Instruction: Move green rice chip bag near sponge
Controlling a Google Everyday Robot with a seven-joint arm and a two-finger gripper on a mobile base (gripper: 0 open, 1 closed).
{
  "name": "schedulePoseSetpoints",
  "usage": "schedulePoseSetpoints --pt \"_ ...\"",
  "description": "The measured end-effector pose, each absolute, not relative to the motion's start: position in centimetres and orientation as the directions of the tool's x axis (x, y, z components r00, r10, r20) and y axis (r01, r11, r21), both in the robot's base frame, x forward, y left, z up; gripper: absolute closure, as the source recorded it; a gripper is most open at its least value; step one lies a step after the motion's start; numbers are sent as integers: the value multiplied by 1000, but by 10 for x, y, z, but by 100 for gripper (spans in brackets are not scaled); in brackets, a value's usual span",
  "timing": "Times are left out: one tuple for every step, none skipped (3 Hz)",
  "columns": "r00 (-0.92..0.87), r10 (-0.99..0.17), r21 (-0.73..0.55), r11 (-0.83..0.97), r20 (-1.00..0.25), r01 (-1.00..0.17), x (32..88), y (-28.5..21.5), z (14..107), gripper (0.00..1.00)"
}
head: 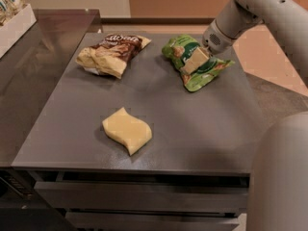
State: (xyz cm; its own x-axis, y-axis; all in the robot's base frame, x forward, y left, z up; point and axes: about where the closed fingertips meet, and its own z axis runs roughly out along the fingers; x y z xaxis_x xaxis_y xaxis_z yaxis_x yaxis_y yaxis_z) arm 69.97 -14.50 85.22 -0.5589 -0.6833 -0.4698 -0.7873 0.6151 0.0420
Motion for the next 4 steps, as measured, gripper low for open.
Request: schedulePoseSetpoints --pt "-542 -697 41 596 -470 -802 687 -142 863 87" --pt "-509 -723 42 556 -467 -830 666 -136 878 100" --pt "-459 -764 48 493 -453 -869 640 -126 893 100" --pt "-399 -801 63 417 -447 -907 611 -113 906 100"
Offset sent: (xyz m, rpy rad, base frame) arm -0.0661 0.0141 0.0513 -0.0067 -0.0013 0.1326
